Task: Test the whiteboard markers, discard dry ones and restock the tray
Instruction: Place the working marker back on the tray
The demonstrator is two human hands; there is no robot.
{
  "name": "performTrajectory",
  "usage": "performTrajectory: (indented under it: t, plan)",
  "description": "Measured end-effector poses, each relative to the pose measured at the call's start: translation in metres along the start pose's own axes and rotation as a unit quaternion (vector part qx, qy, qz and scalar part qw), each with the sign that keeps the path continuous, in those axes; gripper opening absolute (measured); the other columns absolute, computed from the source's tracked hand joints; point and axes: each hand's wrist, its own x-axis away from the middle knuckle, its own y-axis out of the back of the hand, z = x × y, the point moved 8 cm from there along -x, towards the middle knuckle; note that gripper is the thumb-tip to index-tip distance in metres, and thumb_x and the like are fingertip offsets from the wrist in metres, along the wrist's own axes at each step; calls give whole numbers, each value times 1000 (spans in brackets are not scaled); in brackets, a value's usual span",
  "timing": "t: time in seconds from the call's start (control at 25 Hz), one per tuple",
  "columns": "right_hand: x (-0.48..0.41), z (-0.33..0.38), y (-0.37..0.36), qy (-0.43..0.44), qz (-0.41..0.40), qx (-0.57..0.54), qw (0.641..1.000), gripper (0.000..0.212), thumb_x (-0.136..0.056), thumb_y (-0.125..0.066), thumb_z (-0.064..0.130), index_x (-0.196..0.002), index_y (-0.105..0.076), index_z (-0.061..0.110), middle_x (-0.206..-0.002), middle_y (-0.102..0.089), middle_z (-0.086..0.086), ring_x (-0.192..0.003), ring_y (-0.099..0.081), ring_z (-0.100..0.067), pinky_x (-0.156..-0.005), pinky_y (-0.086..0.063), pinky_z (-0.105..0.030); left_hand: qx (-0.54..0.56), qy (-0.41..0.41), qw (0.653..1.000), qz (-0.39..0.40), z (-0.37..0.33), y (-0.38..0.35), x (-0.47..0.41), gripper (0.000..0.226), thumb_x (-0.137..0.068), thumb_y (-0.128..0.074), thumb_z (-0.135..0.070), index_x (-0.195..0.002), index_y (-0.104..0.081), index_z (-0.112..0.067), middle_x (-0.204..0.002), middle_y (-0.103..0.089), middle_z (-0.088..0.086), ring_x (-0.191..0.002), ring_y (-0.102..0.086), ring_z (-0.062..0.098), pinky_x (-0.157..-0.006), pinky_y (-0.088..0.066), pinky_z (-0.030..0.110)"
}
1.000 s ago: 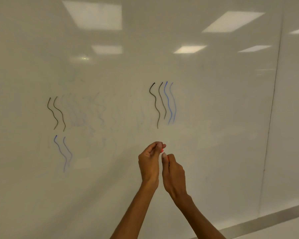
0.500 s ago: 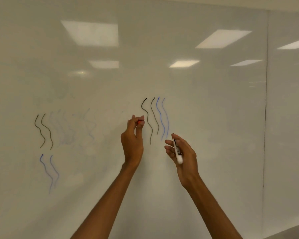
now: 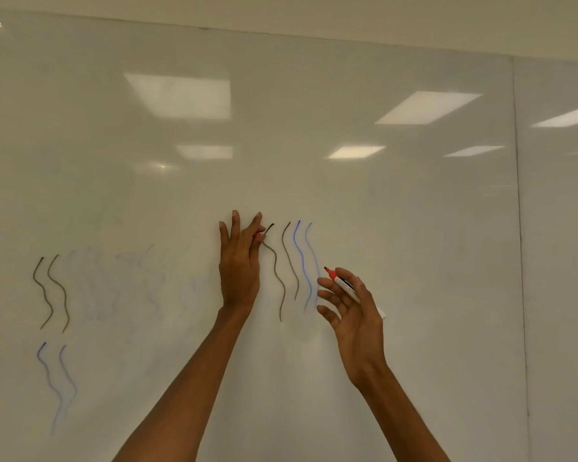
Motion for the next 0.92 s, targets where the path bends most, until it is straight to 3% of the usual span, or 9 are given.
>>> performTrajectory:
  t: [0.08,0.16,0.24,0.36,0.68,0.8,0.92]
  plan:
    - [-13,4,3,38,-33,63,997,46,-103,-38,41,-119,-67,10,-100,-71,-15,-87,-64,-23,-79,-49,-41,-30,-25,999,-20,3,-4,1,50,-104,-35,-42,-142,-54,-17,-158,-34,12,-152,-11,28,-123,-18,29]
    - [-24,10,5,92,-70,137,984,39,-104,-41,34,-106,-74,14,-84,-67,-9,-75,-60,-19,-72,-48,-37,-51,-56,996,-38,0,-5,0,50,-105,-34,-42,-141,-55,-13,-156,-37,13,-152,-11,21,-121,-26,46]
    - [-31,20,1,152,-82,187,967,26,-103,-48,21,-108,-73,17,-86,-70,-5,-75,-63,-18,-70,-52,-31,-69,-95,991,-59,-7,-3,-1,48,-105,-36,-37,-138,-57,-8,-154,-36,13,-152,-7,8,-118,-29,55]
    - [-41,37,-8,220,-86,247,940,21,-97,-61,18,-117,-69,16,-101,-73,2,-90,-70,-13,-78,-57,-26,-79,-121,986,-81,-14,0,1,46,-104,-40,-31,-136,-57,-4,-150,-32,9,-150,2,-2,-111,-35,61]
    - [-68,69,-26,349,-109,393,844,24,-92,-66,18,-116,-72,20,-97,-70,17,-89,-68,-10,-79,-54,-26,-101,-127,983,-83,-8,-3,0,45,-104,-40,-31,-139,-56,-7,-152,-31,10,-151,0,2,-113,-35,59]
    - [-61,57,-25,375,-92,510,769,25,-92,-64,22,-117,-71,21,-88,-71,5,-78,-63,-18,-70,-52,-33,-95,-95,988,-72,2,-4,-1,49,-105,-35,-39,-142,-53,-12,-156,-35,16,-151,-4,13,-114,-34,56]
    - [-36,35,4,385,-106,581,709,26,-92,-61,26,-115,-71,21,-75,-63,4,-67,-55,-16,-61,-47,-33,-101,-105,986,-78,0,-5,-1,48,-106,-36,-37,-142,-53,-11,-154,-36,18,-151,3,1,-114,-34,57]
